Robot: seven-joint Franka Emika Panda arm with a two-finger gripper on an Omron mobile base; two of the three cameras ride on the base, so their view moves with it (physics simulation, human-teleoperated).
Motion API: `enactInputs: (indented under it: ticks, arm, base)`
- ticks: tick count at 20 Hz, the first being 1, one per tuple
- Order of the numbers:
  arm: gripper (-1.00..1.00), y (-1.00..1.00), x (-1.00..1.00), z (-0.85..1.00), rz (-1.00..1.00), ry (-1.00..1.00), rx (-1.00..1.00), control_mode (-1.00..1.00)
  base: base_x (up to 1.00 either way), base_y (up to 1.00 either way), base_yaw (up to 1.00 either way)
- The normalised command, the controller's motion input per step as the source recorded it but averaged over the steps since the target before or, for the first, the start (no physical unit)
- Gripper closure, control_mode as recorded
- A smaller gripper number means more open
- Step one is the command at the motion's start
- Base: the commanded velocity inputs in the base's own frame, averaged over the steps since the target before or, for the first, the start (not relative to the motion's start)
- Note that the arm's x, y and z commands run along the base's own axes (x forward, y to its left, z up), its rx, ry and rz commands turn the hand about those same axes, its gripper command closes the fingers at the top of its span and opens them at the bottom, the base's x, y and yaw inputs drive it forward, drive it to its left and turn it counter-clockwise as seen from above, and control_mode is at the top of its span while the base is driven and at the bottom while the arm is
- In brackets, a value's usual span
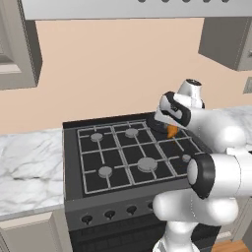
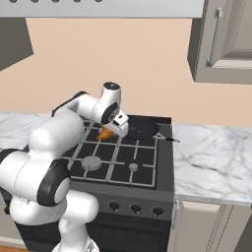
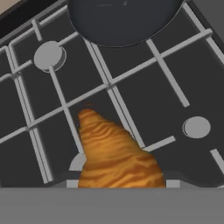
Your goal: Pick the croissant and place it on the pan. Then turn on the stove to warm the croissant.
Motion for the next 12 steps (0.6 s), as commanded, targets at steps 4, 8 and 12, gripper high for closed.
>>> enactInputs:
  ticks: [4, 8, 12]
  arm:
    - [1.0, -0.21, 0.34, 0.0, 0.0, 0.0, 0.0, -1.0]
    - [1.0, -0.23, 0.35, 0.0, 0.0, 0.0, 0.0, -1.0]
    - [1.0, -0.14, 0.37, -0.11, 0.01, 0.0, 0.0, -1.0]
  base:
    - [0.0, 0.0, 0.0]
    - [0.0, 0.0, 0.0]
    - [0.0, 0.0, 0.0]
